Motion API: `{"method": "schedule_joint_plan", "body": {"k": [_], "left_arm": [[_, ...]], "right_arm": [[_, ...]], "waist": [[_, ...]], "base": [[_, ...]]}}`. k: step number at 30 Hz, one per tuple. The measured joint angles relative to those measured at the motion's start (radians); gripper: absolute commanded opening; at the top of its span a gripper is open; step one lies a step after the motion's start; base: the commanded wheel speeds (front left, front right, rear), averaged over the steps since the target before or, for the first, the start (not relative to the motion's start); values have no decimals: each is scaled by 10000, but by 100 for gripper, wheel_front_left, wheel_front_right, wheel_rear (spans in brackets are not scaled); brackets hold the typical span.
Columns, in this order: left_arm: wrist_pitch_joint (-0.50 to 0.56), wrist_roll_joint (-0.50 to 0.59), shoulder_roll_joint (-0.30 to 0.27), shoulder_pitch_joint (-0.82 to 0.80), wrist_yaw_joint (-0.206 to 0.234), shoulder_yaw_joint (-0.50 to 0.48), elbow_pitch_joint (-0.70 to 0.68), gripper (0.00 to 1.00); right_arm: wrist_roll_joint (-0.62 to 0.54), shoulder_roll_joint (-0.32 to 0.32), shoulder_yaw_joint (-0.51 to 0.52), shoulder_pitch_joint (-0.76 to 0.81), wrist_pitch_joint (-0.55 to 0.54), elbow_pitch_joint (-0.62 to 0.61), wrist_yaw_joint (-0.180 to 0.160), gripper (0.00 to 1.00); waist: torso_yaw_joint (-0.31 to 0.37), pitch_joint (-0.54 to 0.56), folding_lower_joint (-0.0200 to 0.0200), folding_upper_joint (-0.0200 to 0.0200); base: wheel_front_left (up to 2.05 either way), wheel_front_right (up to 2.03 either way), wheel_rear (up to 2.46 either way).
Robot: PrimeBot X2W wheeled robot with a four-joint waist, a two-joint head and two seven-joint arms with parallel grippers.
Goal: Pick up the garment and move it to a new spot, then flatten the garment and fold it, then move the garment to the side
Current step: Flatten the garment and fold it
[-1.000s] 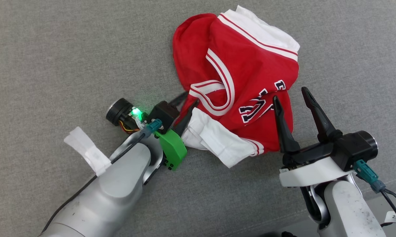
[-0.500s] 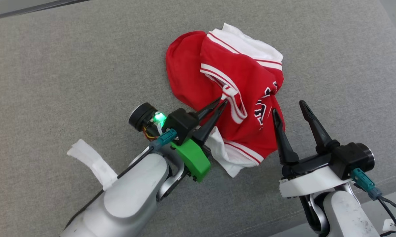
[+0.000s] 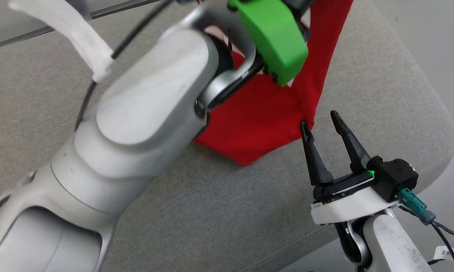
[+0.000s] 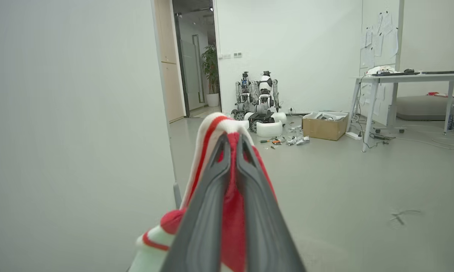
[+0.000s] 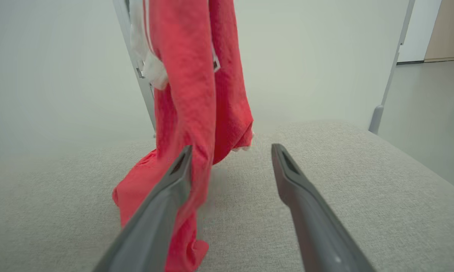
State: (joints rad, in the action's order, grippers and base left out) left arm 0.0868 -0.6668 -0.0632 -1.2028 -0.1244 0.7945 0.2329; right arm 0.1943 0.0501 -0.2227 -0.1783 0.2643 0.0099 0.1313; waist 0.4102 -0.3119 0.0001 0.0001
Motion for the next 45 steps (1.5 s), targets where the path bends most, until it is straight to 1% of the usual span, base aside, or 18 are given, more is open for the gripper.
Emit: {"method": "schedule_joint_plan", "body": {"k": [4,6,9,12,14,15,17,18,20,22,26,32,35,38,39,40,42,45], "left_arm": [[-1085,-602,111,-1709,17,-104,569,0],[-1900,-1081,127,-2562,295,73,828,0],[-2798,-1511,136,-3607,677,403,1442,0],[-3120,-1770,153,-3807,947,704,2033,0],[-3239,-1768,151,-3569,1118,792,2328,0],[-3277,-1768,58,-3210,1181,800,2408,0],[-3346,-1793,-349,-2173,1340,802,2401,0],[-3348,-1871,-740,-1516,1450,767,2391,0],[-3434,-2184,-1519,-35,1768,347,2272,0],[-3450,-2380,-2071,1024,1990,-173,2151,0],[-3478,-2545,-2692,3004,2320,-1636,1778,0],[-3490,-2023,-2729,5339,2380,-3672,1459,0],[-3492,-1684,-2495,6162,2366,-4832,1239,0],[-3492,-800,-2176,6846,2222,-5820,803,2],[-3492,-552,-1990,7018,2127,-6134,673,38],[-3492,-288,-1785,7160,1987,-6383,564,100],[-3492,288,-1467,7349,1680,-6713,408,100],[-3494,1233,-961,7625,1427,-7331,163,100]], "right_arm": [[157,12,-134,-5,0,-8,0,100],[142,-4,-270,51,0,29,2,100],[48,2,-174,151,-2,81,2,100],[-10,4,157,256,0,50,2,100],[-50,12,364,280,0,6,0,100],[-98,12,368,271,0,-13,0,100],[-176,-2,418,272,-2,-46,2,100],[-238,2,472,270,0,-56,2,100],[-372,4,644,273,0,-67,2,100],[-531,4,709,281,0,-54,2,100],[-825,0,803,291,-2,-59,2,100],[-970,-2,832,74,0,-140,2,100],[-1012,0,842,54,-2,-188,2,100],[-1095,-4,840,72,0,-211,2,100],[-1106,-4,861,93,0,-205,2,100],[-1122,0,855,107,-2,-190,2,100],[-1187,0,821,121,0,-173,2,100],[-1198,-4,775,132,0,-117,2,100]], "waist": [[546,-45,0,0],[780,-41,0,0],[974,27,0,0],[955,114,0,0],[845,144,-1,0],[773,149,-1,0],[618,122,-1,0],[521,91,0,0],[265,-2,0,0],[25,-86,0,0],[-490,-256,0,-1],[-1097,-509,0,-1],[-1307,-608,0,-1],[-1498,-652,-1,-1],[-1564,-661,-1,-1],[-1633,-665,-1,-1],[-1750,-661,-1,-1],[-1881,-602,0,-1]], "base": [[0,0,0],[0,0,0],[0,0,0],[0,0,0],[0,0,0],[0,0,0],[0,0,0],[0,0,0],[0,0,0],[0,0,0],[0,0,0],[0,0,0],[0,0,0],[0,0,0],[0,0,0],[0,0,0],[0,0,0],[0,0,0]]}}
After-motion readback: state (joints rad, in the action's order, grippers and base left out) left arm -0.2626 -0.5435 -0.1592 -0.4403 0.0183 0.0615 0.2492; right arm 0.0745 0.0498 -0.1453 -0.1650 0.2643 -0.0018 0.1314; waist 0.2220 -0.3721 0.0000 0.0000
